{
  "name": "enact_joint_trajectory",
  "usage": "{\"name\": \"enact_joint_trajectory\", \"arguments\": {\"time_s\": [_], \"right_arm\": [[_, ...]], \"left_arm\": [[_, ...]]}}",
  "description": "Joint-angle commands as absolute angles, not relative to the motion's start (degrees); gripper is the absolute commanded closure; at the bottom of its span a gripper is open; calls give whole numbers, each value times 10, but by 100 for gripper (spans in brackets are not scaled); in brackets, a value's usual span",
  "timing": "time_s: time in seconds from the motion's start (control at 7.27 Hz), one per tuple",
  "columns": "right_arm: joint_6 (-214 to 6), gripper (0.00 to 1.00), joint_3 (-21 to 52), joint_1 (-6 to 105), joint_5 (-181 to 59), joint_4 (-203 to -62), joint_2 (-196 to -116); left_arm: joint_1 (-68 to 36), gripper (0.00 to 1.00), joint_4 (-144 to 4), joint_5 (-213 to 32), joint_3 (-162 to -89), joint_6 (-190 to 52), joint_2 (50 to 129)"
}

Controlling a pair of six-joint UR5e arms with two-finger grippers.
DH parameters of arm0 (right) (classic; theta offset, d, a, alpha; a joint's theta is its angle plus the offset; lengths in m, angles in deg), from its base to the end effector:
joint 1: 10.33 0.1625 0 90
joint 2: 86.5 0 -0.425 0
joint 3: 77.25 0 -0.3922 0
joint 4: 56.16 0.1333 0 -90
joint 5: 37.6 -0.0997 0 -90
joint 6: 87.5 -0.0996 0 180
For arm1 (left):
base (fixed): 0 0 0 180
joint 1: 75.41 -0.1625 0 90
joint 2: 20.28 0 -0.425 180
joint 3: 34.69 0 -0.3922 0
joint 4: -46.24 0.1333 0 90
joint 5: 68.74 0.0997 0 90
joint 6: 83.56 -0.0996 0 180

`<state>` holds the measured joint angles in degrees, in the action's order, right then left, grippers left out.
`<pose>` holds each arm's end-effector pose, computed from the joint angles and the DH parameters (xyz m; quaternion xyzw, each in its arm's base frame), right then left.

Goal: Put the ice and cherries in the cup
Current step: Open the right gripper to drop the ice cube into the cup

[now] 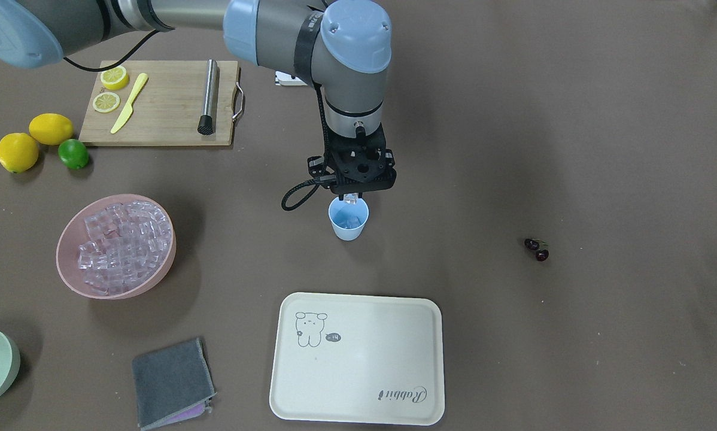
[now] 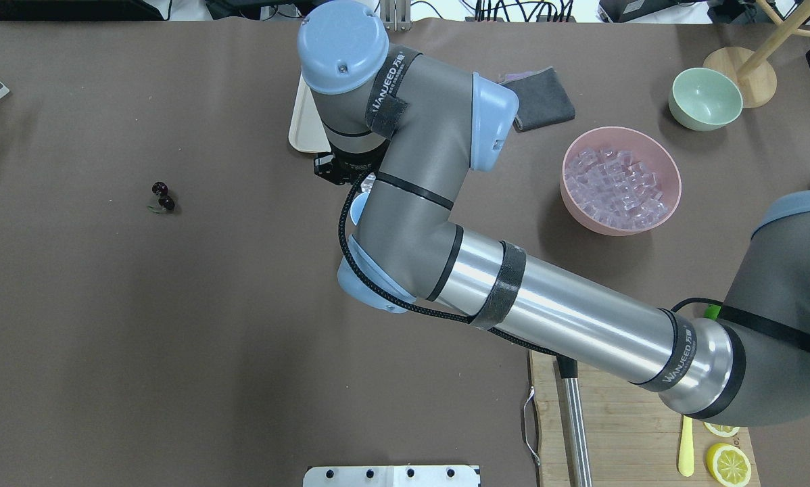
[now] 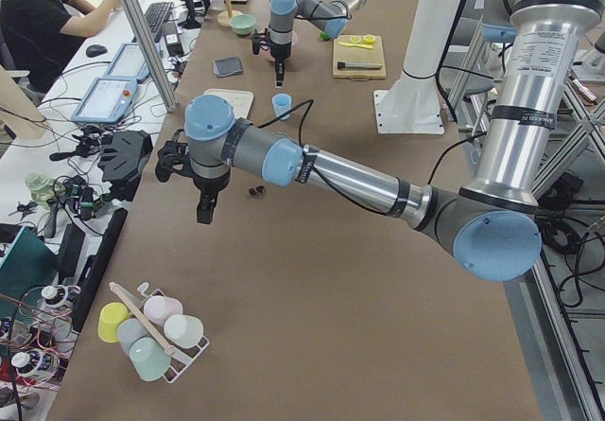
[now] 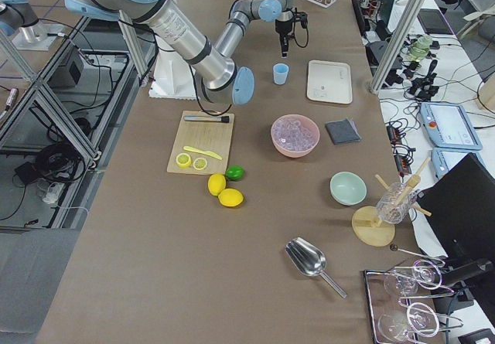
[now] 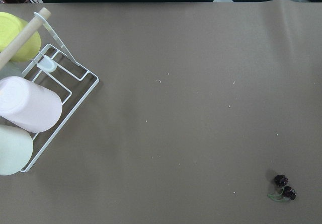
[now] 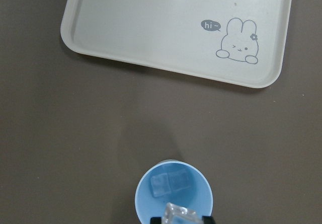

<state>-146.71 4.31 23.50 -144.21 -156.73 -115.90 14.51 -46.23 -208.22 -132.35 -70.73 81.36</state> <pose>-0.5637 -0.5040 0.0666 0.0736 -0.3691 -0.0267 0.9261 -0.0568 -0.5726 0.4723 0.1242 0.4276 -0.0205 0.8951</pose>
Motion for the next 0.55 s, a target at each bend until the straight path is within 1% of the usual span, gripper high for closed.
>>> {"name": "enact_joint_trajectory", "arguments": {"time_s": [0.0,0.14,0.41], "right_arm": [[-1468,74,56,234,-1439,-1566,-1172],[-1469,1,61,234,-1439,-1565,-1180],[-1476,0,121,234,-1439,-1567,-1211]], "left_arm": [[145,2,-461,-2082,-1322,-707,814],[145,2,-461,-2082,-1322,-707,814],[145,2,-460,-2082,-1322,-707,814]]}}
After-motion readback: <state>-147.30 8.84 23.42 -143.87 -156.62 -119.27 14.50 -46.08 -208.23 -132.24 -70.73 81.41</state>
